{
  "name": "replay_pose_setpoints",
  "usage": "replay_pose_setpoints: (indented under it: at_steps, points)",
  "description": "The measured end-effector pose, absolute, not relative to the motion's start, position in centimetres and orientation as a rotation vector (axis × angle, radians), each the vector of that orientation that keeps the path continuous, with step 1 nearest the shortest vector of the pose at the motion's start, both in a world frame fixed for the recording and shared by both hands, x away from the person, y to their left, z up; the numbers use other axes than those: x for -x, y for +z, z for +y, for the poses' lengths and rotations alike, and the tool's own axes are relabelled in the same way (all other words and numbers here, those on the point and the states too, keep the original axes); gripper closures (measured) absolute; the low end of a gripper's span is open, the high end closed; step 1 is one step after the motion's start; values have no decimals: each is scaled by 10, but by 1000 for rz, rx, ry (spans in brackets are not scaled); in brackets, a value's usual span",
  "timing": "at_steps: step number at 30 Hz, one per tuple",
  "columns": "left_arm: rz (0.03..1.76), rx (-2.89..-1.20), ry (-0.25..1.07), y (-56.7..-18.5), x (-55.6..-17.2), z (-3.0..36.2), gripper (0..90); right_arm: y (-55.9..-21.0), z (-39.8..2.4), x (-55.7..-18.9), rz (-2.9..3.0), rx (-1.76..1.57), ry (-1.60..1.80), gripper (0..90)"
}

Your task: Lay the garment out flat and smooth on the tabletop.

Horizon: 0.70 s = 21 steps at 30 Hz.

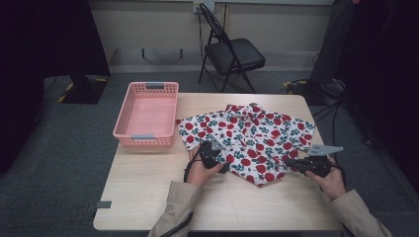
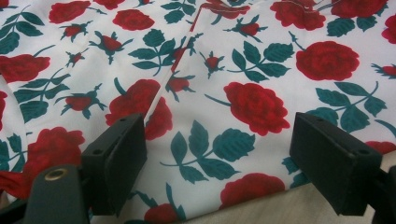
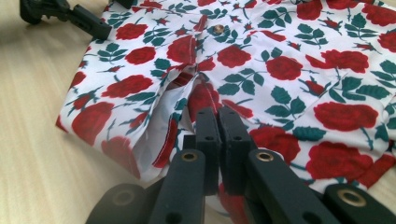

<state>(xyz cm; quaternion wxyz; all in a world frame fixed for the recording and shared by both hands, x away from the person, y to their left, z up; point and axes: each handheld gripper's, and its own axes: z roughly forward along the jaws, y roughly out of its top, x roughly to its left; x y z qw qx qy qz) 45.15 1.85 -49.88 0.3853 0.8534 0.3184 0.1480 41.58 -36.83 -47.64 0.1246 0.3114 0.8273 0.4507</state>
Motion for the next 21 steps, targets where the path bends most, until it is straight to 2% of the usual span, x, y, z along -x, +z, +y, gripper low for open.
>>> replay_pose_setpoints:
  at_steps: [21]
  points:
    - [812,-2174,377,-499,-451,18,182,-482,-395,-390,2394,-943,1333,879]
